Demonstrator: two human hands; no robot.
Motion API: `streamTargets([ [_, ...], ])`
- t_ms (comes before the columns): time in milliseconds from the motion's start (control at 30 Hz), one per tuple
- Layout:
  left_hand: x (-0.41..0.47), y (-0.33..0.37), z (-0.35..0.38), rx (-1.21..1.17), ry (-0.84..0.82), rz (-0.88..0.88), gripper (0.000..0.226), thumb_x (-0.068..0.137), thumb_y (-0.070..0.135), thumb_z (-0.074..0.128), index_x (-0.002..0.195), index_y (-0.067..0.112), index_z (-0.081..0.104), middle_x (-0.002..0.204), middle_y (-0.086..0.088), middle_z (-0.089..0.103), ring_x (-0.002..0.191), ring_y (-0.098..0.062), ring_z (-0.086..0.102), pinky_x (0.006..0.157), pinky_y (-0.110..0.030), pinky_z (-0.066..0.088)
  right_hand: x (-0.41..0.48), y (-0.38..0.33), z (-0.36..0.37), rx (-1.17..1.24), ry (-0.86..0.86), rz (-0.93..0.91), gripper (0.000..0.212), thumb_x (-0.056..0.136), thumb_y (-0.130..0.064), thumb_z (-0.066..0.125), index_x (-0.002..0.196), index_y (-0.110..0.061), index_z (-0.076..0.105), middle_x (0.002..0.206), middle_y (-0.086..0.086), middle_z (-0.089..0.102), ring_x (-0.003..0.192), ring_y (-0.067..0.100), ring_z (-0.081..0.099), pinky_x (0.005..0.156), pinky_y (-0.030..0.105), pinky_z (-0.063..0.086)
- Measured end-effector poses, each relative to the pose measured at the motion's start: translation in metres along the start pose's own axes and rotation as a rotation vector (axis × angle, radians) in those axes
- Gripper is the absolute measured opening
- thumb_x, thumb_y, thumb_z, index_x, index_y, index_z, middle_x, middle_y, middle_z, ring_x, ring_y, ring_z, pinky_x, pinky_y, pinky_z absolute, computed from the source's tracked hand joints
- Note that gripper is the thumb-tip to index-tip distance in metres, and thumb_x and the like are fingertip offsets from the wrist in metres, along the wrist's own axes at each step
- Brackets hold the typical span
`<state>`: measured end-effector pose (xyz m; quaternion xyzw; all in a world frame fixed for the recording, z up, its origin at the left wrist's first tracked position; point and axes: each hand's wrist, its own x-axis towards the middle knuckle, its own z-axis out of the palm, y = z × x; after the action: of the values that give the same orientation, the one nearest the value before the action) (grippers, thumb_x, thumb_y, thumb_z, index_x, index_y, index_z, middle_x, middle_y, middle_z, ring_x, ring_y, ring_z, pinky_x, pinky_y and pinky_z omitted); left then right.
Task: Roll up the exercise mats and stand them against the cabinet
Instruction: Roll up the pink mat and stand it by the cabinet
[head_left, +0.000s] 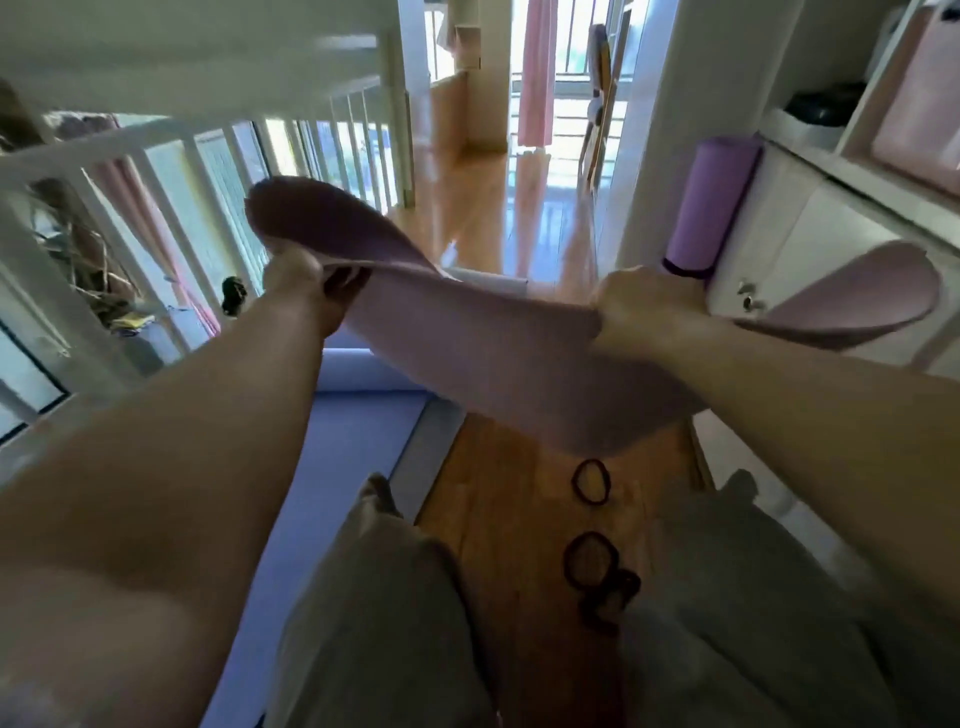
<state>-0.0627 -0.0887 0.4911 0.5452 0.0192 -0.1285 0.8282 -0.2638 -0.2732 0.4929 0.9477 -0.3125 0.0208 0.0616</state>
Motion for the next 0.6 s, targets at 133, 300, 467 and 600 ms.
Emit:
streamTargets([
  [133,-0.002,-0.032,-0.043,-0.056,0.147,-0.136,0.033,0.102,0.011,0.04,0.134,0.009,0.047,0.088,-0.015,0.059,0.068,-0.027,0.061,0.054,-0.04,0.058,-0.006,0.01,0.025,0.127,-0.107,0.086,0.01,0.074,-0.024,0.061,0.079,-0.016,0.065,0.085,0.008,0.061,0.081,0.028,0.062,0.078,0.039,0.055],
  [300,0.014,-0.033,-0.068,0.074,0.201,-0.134,0.037,0.103,0.029,0.038,0.136,0.013,0.041,0.097,-0.01,0.058,0.076,-0.021,0.06,0.06,-0.038,0.058,-0.01,-0.001,0.033,0.135,0.019,0.001,0.011,0.089,-0.024,0.051,0.092,-0.016,0.058,0.095,0.007,0.058,0.092,0.029,0.059,0.084,0.043,0.05],
  [467,0.047,-0.021,-0.083,1.142,0.358,0.193,0.08,0.09,0.03,0.051,0.153,0.02,0.003,0.152,-0.017,0.026,0.136,-0.039,0.031,0.106,-0.057,0.034,-0.011,-0.011,0.035,0.141,0.153,-0.141,0.018,0.096,-0.029,0.051,0.104,-0.017,0.063,0.104,0.008,0.062,0.097,0.03,0.06,0.086,0.047,0.051],
  [600,-0.026,-0.022,-0.034,1.364,-0.506,0.746,0.046,0.099,0.041,0.043,0.136,0.016,0.05,0.133,-0.011,0.054,0.121,-0.028,0.051,0.098,-0.038,0.041,-0.01,-0.028,0.033,0.158,0.241,-0.295,0.023,0.094,-0.036,0.056,0.106,-0.019,0.066,0.108,0.003,0.064,0.102,0.027,0.059,0.09,0.043,0.047],
])
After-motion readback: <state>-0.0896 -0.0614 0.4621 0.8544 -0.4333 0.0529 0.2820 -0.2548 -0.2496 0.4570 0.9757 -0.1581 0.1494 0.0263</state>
